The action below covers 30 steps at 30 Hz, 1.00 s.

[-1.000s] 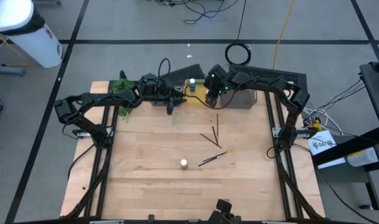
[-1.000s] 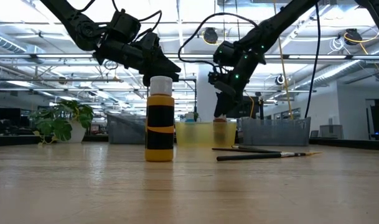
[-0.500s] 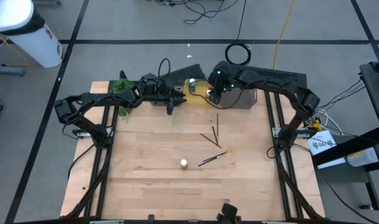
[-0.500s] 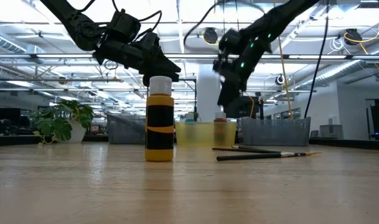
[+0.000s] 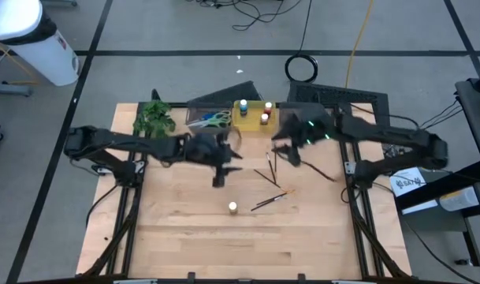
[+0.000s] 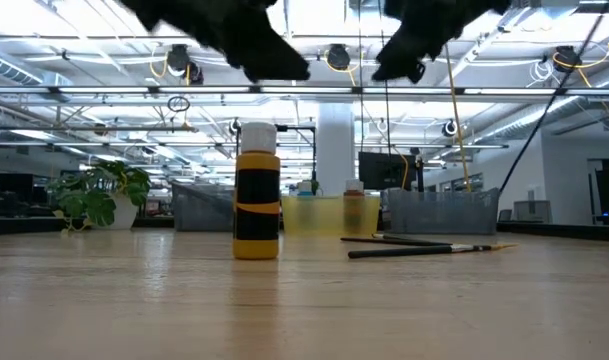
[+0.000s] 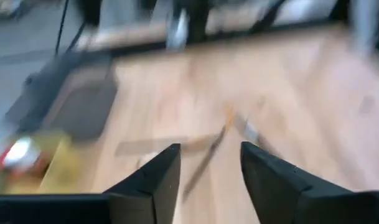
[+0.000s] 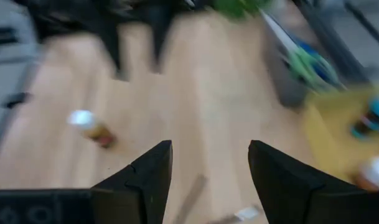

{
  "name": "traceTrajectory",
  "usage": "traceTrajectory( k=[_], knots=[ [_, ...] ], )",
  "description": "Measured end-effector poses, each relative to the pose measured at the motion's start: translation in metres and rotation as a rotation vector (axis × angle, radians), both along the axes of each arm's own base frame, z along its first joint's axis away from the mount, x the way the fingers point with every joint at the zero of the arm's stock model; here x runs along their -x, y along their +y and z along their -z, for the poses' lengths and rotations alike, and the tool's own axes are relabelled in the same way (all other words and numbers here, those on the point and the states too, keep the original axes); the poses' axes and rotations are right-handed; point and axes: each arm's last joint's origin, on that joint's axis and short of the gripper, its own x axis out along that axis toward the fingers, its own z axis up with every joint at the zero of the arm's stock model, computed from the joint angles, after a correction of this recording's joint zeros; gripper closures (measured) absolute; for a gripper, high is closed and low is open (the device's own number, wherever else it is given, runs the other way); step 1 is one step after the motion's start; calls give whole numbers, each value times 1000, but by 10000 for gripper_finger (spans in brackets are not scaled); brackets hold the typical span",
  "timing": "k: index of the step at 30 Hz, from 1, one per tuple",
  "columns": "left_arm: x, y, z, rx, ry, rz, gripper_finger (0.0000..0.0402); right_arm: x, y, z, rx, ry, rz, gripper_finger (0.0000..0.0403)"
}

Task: Pick & Place Paint Supplies
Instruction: Put the yellow paint bottle into the yellow bin

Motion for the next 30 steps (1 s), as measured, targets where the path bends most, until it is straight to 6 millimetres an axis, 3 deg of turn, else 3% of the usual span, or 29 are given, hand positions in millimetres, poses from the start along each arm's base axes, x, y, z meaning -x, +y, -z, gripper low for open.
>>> traceTrajectory(
  k=[4, 9, 14, 22, 30],
  knots=[
    [0, -43, -30, -51, 173, -110, 172, 20, 34, 10, 9, -175, -97, 207],
    [1, -83, -53, 52, 297, -62, 118, 37, 57, 36, 36, -389, -191, 207],
    [-11, -105, -33, 28, 415, -51, 104, 47, 65, 50, 61, -534, -227, 206],
    [-36, -113, 24, 17, 616, -45, 103, 50, 66, 48, 57, -556, -234, 206],
    [-43, -116, 52, 15, 721, -56, 103, 50, 66, 48, 63, -554, -236, 206]
  ],
)
